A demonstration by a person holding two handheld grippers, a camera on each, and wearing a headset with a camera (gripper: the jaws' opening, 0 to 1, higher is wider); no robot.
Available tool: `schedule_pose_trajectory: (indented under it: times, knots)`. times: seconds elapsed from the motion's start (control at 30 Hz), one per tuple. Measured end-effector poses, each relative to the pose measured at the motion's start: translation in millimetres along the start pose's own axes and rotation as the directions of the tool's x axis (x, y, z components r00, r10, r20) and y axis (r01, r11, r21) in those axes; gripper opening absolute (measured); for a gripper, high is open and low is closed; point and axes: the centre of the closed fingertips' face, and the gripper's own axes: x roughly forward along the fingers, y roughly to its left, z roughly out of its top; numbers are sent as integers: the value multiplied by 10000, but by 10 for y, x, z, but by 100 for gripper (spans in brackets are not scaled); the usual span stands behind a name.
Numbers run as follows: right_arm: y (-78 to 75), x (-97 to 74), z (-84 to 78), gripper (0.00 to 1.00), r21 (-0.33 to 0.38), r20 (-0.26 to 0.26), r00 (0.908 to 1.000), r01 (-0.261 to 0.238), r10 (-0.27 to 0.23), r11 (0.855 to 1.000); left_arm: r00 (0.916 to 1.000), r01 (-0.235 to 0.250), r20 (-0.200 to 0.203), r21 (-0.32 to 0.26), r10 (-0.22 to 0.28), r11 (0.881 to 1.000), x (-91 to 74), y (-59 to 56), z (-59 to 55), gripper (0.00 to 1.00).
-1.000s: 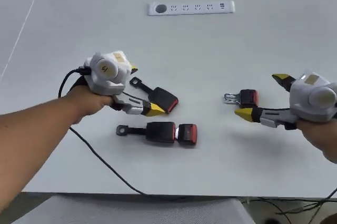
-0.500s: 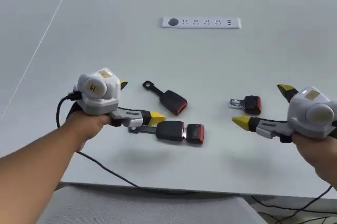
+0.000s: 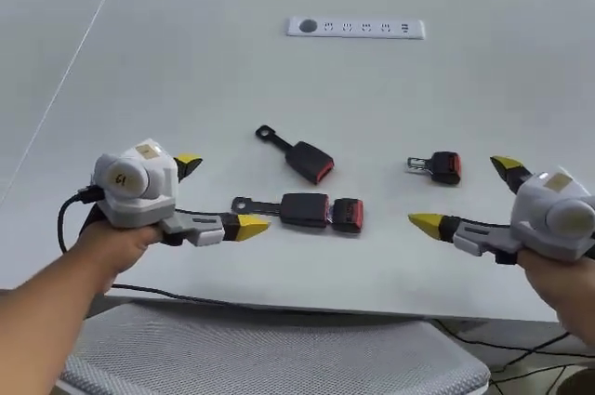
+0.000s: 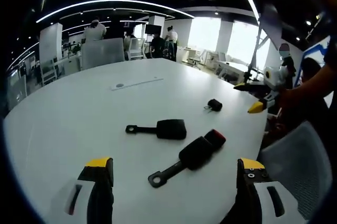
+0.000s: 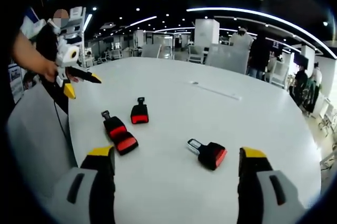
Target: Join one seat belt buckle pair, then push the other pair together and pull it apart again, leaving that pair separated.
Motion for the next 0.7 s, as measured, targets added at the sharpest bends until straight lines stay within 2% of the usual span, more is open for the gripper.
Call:
schedule_pose_trajectory:
  times: [0.17, 0.37, 0.57, 0.7]
  knots:
    - [23, -89, 5, 99, -132, 80, 10000, 43, -42, 9999, 10000, 27, 20, 259, -28, 9997, -87, -45, -41, 100]
    - [31, -179, 4, 99, 61, 214, 9996, 207, -208, 9998, 10000, 61, -75, 517, -57, 9986, -205, -48, -88, 100]
    - [93, -218, -59, 99, 246, 100, 9999, 74, -77, 9997, 9998, 132, -142, 433, -126, 9990, -272, -31, -130, 100]
    - [91, -233, -109, 99, 231, 54, 9999, 144, -146, 9996, 9994, 178, -287, 341, -168, 9993, -316, -31, -210, 100]
